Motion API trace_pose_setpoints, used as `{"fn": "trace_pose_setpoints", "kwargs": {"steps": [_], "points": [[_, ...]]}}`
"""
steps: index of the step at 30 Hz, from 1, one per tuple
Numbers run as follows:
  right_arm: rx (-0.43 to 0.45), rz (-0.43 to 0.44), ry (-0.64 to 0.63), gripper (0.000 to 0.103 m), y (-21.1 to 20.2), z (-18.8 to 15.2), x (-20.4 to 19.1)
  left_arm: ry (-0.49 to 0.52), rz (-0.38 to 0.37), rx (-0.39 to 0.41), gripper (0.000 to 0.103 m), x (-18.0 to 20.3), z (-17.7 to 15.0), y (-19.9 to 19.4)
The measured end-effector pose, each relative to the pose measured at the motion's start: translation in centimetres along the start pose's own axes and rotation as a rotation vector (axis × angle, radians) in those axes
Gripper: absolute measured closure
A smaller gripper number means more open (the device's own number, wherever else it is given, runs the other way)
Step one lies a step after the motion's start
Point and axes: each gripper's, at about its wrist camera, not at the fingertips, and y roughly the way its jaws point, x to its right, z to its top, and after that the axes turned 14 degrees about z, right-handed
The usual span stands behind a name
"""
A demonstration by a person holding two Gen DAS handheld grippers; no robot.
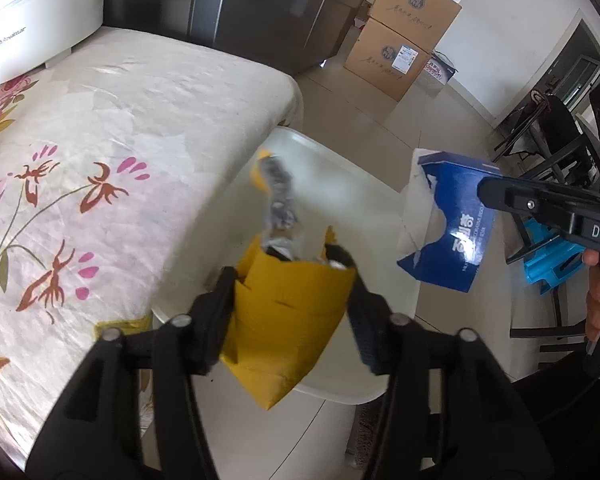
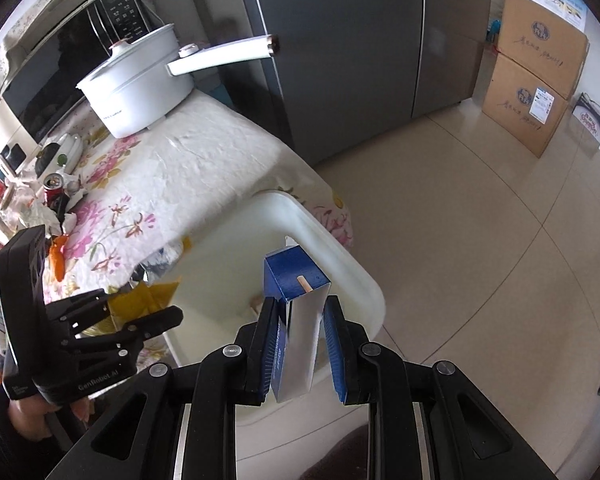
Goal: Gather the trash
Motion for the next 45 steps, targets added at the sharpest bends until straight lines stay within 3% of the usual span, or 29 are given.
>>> {"fn": "trace_pose_setpoints", "kwargs": {"steps": [2,7,17,26,30,33,38,42,45], "points": [[0.0,-0.002,0.002,0.079,-0.1,0.0,0.2,-0.012,0.017,0.011,0.022,-0.3,0.0,-0.3],[0.005,-0.001,0.004,0.079,-0.3,0.0,0.2,-0.011,0.078,0.031,0.006,-1.0,0.2,-1.3],[0.006,0.003,-0.005,0.079,0.2,0.4,-0.8,-0.045,0.097,0.055,0.003,-3.3,-0.5,-3.3],[-0.016,-0.017,-0.011,0.079,1.6,0.6,-1.4,-0.071,0.114,0.02,0.003,-5.0,-2.1,-5.1],[-0.014,0.003,-0.022,0.078,1.5,0.3,-1.8,-0.005,0.164,-0.048,0.003,-4.1,-5.6,-5.1],[-0.019,0.026,-0.037,0.079,1.4,-0.2,-2.0,0.069,0.191,-0.111,0.003,-2.6,-10.1,-3.5],[-0.045,0.066,-0.075,0.079,0.4,-1.4,-2.8,0.171,0.187,-0.265,0.004,-1.2,-18.1,2.7],[-0.04,0.086,-0.121,0.079,-0.7,-2.1,-3.8,0.275,0.183,-0.379,0.017,-0.6,-23.3,8.4],[-0.036,0.095,-0.15,0.079,-1.2,-2.5,-4.4,0.346,0.156,-0.443,0.018,0.1,-25.9,12.2]]}}
